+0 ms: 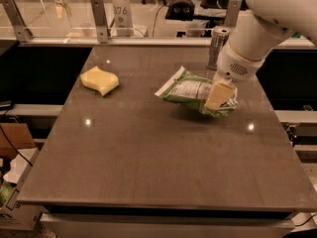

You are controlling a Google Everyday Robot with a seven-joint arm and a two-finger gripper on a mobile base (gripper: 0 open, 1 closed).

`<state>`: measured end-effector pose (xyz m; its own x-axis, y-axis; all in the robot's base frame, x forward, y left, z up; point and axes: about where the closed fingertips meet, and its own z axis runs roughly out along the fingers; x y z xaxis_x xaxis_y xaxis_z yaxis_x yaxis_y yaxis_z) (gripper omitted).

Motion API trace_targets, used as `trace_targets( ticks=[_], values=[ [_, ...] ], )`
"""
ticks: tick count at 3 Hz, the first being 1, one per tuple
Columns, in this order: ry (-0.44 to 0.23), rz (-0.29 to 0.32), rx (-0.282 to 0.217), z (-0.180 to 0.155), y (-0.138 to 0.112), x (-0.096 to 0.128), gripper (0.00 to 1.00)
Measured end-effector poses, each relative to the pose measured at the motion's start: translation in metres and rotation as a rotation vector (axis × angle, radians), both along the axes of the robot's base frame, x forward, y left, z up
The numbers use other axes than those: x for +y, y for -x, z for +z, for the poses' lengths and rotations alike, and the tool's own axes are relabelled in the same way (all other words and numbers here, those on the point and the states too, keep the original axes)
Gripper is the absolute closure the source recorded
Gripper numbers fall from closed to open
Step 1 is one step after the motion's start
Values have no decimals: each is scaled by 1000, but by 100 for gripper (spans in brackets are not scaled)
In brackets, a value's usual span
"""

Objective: Move green jalapeno chip bag near sponge

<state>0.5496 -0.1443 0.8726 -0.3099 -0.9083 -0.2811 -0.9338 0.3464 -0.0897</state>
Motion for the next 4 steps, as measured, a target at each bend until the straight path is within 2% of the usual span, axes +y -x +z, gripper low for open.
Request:
trace_targets(
  ticks=[3, 4],
  values=[
    [-108, 94, -16, -2, -55, 103, 100],
    [-125, 124, -11, -5, -65, 133, 84]
  ],
)
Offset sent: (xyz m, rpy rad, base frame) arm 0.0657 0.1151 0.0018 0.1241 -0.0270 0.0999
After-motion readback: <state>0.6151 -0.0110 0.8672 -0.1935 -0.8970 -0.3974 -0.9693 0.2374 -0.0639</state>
